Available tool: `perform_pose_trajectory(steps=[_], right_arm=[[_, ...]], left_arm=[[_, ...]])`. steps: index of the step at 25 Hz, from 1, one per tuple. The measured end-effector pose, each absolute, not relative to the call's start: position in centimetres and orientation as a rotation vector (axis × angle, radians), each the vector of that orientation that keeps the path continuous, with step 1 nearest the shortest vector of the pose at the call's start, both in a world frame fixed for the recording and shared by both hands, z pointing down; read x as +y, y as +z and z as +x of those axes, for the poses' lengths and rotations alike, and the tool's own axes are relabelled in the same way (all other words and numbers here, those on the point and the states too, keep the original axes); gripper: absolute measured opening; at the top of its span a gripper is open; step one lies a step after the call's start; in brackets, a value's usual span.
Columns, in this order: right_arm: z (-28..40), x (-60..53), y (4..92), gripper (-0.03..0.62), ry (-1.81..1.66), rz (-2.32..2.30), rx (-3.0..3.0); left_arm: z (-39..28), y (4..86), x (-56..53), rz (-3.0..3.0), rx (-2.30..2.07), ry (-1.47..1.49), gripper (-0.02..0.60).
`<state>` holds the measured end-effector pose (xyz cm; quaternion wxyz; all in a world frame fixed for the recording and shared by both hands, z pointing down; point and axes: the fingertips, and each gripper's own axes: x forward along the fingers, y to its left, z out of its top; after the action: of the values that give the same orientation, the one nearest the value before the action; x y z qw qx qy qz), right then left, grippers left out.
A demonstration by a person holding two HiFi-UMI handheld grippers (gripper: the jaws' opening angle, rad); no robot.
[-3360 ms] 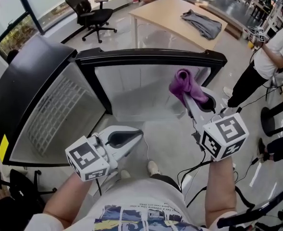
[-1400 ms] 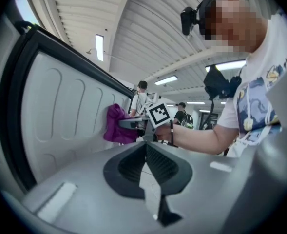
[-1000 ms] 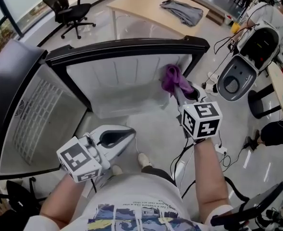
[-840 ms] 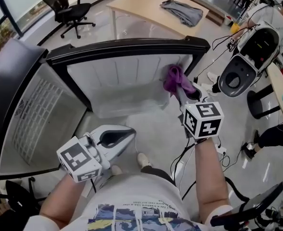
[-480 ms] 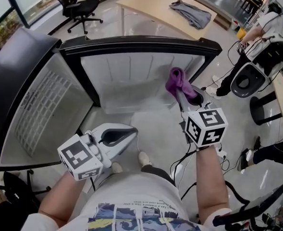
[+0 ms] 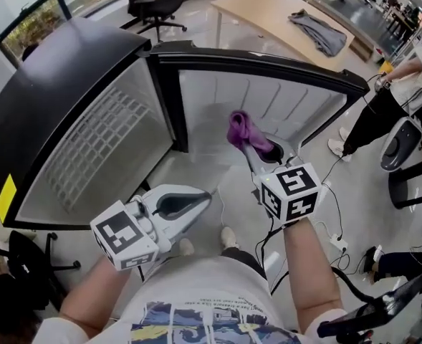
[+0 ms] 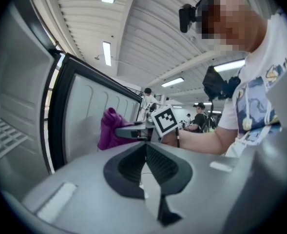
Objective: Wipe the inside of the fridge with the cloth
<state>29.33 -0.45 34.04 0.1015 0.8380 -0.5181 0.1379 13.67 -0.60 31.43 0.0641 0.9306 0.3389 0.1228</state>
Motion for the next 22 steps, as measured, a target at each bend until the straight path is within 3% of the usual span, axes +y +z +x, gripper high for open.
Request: perform_pose_trajectory(steps=[12, 22], right_arm=[[27.9, -8.6, 39.1, 0.055, 0.451, 2.366, -1.628], [30.7, -6.8, 40.0, 0.055, 0.467, 2.420, -1.536]], left_arm=[[9.4, 31.9, -4.7, 2.859, 0.876, 0.423, 0.005], [10.5, 32.2, -3.6, 2.842, 0.926, 0.430, 0.005]])
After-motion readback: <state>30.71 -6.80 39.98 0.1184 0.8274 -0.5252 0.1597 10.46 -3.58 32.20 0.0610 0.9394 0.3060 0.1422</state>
